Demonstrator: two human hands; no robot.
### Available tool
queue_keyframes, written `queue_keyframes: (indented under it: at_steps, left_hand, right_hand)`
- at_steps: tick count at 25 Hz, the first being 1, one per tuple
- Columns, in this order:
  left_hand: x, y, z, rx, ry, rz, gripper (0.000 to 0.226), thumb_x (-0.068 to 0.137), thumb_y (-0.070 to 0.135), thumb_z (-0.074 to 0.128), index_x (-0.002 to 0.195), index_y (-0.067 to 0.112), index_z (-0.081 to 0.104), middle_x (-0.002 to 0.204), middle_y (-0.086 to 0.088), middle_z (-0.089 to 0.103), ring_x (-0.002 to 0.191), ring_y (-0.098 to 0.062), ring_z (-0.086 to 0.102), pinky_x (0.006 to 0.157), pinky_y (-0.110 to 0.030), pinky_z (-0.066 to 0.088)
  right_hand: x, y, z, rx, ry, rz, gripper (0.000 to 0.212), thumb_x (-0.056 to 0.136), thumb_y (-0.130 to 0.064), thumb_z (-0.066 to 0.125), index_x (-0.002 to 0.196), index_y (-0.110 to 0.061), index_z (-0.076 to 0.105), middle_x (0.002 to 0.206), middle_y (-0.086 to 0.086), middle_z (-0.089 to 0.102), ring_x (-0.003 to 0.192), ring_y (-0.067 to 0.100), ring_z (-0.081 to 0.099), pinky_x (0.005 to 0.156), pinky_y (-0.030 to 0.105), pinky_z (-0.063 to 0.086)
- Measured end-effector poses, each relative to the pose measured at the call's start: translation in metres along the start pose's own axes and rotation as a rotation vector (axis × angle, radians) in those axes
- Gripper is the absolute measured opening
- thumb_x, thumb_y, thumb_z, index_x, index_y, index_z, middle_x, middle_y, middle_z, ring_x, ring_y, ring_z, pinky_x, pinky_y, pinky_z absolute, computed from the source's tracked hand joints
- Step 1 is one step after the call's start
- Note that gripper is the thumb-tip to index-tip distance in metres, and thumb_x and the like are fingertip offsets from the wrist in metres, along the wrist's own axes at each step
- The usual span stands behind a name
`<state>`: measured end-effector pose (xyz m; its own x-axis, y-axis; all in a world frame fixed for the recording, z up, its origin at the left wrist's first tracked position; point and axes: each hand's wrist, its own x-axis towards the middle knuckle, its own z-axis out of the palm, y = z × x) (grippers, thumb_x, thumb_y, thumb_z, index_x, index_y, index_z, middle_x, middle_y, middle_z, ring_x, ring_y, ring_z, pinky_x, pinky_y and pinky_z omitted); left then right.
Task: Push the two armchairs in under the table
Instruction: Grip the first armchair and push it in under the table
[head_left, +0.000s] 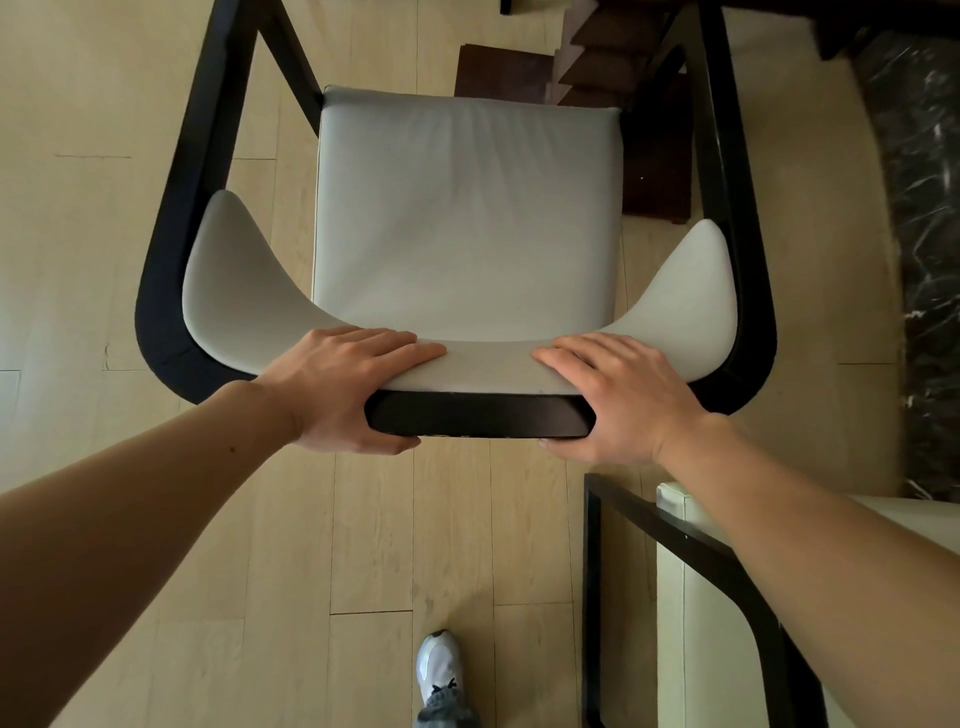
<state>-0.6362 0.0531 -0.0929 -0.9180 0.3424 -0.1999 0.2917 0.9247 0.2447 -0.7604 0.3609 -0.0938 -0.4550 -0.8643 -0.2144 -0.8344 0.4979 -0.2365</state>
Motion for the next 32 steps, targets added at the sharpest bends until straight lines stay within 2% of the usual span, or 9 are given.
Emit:
queue_keyframes:
  at_steps: [14, 19, 27, 32]
  left_hand:
    - [-0.0002, 0.0012, 0.0014, -0.007, 0.008, 0.007, 0.091, 0.074, 0.079, 0.049, 0.149, 0.030, 0.032, 0.130, 0.002, 0.058, 0.112, -0.023, 0.057, 0.090, -0.041, 0.048]
    - [0.0009, 0.0006, 0.0021, -0.017, -0.031, 0.012, 0.092, 0.076, 0.079, 0.045, 0.151, 0.031, 0.026, 0.135, 0.003, 0.055, 0.116, -0.023, 0.055, 0.093, -0.043, 0.047]
    - [0.0002, 0.0008, 0.0007, 0.017, -0.004, 0.025, 0.090, 0.076, 0.079, 0.046, 0.151, 0.031, 0.027, 0.130, 0.002, 0.057, 0.108, -0.024, 0.059, 0.083, -0.040, 0.051]
    - [-0.0005, 0.0027, -0.0028, 0.020, -0.014, 0.015, 0.090, 0.076, 0.077, 0.047, 0.151, 0.031, 0.027, 0.133, 0.001, 0.056, 0.109, -0.025, 0.058, 0.083, -0.042, 0.051]
  right_hand:
    - [-0.0019, 0.0003, 0.0026, -0.021, 0.022, 0.000, 0.087, 0.074, -0.077, 0.053, 0.139, -0.021, 0.047, 0.134, 0.004, 0.059, 0.121, 0.028, 0.057, 0.101, 0.046, 0.044]
    - [-0.0015, -0.0004, 0.0022, -0.015, 0.032, -0.010, 0.087, 0.074, -0.077, 0.052, 0.139, -0.020, 0.047, 0.133, 0.005, 0.060, 0.119, 0.029, 0.058, 0.100, 0.047, 0.045]
    - [-0.0010, -0.0008, 0.0007, -0.005, 0.024, -0.001, 0.088, 0.073, -0.076, 0.054, 0.141, -0.020, 0.047, 0.134, 0.005, 0.060, 0.120, 0.029, 0.057, 0.101, 0.047, 0.044]
    - [0.0001, -0.0021, -0.0016, 0.010, 0.035, -0.012, 0.088, 0.072, -0.075, 0.057, 0.139, -0.019, 0.048, 0.132, 0.005, 0.061, 0.119, 0.030, 0.058, 0.100, 0.047, 0.044]
